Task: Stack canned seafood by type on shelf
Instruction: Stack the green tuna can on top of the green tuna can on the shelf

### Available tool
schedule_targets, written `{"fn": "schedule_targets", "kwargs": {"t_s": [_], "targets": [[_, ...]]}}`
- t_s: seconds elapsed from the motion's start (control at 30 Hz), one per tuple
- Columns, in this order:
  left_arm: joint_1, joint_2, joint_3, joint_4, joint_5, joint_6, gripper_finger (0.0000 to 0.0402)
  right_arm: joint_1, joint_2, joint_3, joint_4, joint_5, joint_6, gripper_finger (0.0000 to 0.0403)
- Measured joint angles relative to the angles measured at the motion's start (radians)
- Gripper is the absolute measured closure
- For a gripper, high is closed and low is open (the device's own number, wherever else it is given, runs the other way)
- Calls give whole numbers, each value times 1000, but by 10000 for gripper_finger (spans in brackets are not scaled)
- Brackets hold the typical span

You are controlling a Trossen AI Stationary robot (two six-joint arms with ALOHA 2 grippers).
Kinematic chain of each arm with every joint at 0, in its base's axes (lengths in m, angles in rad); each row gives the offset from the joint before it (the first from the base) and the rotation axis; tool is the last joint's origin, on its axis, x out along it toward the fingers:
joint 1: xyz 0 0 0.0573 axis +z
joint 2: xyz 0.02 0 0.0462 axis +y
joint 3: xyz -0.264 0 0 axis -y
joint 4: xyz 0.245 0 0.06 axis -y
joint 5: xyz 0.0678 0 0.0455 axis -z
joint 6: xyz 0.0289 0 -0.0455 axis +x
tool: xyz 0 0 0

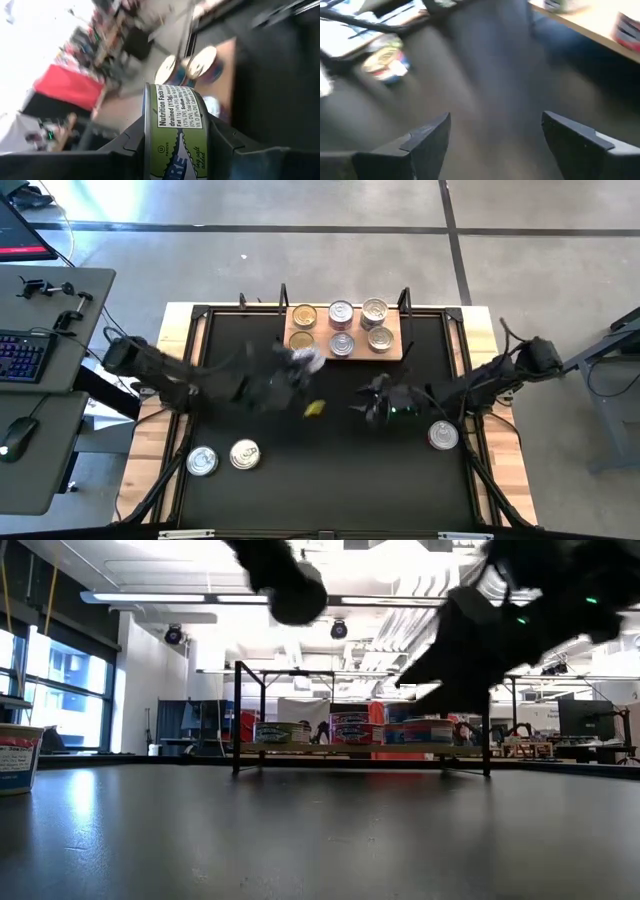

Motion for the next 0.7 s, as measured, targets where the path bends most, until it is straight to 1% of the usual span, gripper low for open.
{"fn": "schedule_targets", "kwargs": {"t_s": [0.07,0.1,0.17,0.23,0.33,0.43,0.57,0.7], "targets": [[109,44,100,-141,89,-47,283,56,16,-21,14,118,45,99],[161,74,148,-217,117,-68,283,78,23,-26,17,172,61,98],[256,140,239,-319,156,-100,283,109,35,-34,14,263,66,98],[335,201,307,-395,160,-108,282,122,43,-34,14,321,68,98],[427,286,362,-423,160,-95,272,125,43,-34,15,339,58,98],[484,360,380,-426,160,-72,269,125,43,-34,13,344,46,98],[519,426,380,-423,145,-80,269,125,43,-34,11,344,43,98],[532,467,380,-421,125,-71,265,125,43,-34,9,344,42,98]]}}
